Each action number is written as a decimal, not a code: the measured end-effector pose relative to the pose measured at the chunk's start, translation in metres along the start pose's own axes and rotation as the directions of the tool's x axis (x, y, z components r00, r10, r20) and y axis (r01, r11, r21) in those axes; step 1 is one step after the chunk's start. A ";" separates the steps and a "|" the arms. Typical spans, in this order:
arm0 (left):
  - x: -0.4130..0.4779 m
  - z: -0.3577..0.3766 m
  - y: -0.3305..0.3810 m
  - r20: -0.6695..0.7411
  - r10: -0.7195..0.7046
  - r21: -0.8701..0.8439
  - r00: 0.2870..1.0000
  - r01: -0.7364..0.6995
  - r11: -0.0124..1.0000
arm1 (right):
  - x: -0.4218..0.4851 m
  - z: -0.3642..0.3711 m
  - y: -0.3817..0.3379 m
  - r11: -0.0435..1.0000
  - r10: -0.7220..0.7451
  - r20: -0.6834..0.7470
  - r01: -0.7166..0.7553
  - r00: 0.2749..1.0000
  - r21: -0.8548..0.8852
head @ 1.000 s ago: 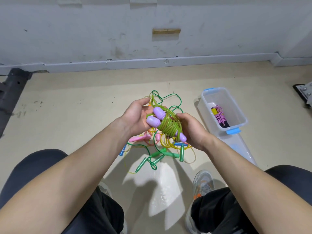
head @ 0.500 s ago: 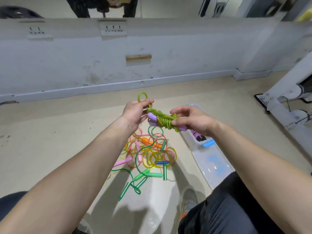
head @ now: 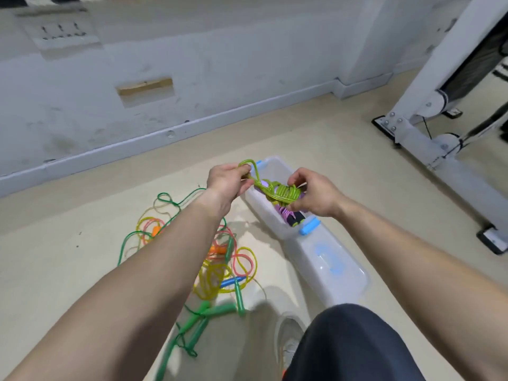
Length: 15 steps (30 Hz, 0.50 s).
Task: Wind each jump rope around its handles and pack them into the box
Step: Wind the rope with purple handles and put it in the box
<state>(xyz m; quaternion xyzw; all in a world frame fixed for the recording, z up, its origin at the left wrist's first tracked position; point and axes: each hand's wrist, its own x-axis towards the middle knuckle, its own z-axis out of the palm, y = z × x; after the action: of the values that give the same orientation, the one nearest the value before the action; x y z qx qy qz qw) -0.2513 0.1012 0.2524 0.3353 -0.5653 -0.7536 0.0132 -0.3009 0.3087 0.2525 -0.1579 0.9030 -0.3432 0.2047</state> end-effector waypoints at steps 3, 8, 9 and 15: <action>0.036 0.024 -0.024 0.035 -0.017 0.005 0.999 0.017 1.000 | 0.023 0.009 0.037 0.996 0.023 -0.070 -0.029 0.997 -0.083; 0.086 0.055 -0.056 0.133 0.032 0.131 0.991 -0.049 0.990 | 0.068 0.036 0.092 0.984 0.077 -0.136 -0.097 0.988 -0.150; 0.097 0.058 -0.063 0.137 0.064 0.158 0.988 -0.085 0.984 | 0.077 0.042 0.100 0.981 0.091 -0.125 -0.111 0.988 -0.160; 0.165 0.061 -0.108 0.100 0.240 0.520 0.966 -0.257 0.814 | 0.122 0.081 0.133 0.968 0.119 0.022 -0.111 0.993 -0.226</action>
<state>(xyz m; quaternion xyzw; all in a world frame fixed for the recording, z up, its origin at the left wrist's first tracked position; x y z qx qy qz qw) -0.3721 0.1261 0.0869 0.2379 -0.7897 -0.5654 0.0100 -0.3869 0.3067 0.0741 -0.1337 0.9398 -0.2235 0.2212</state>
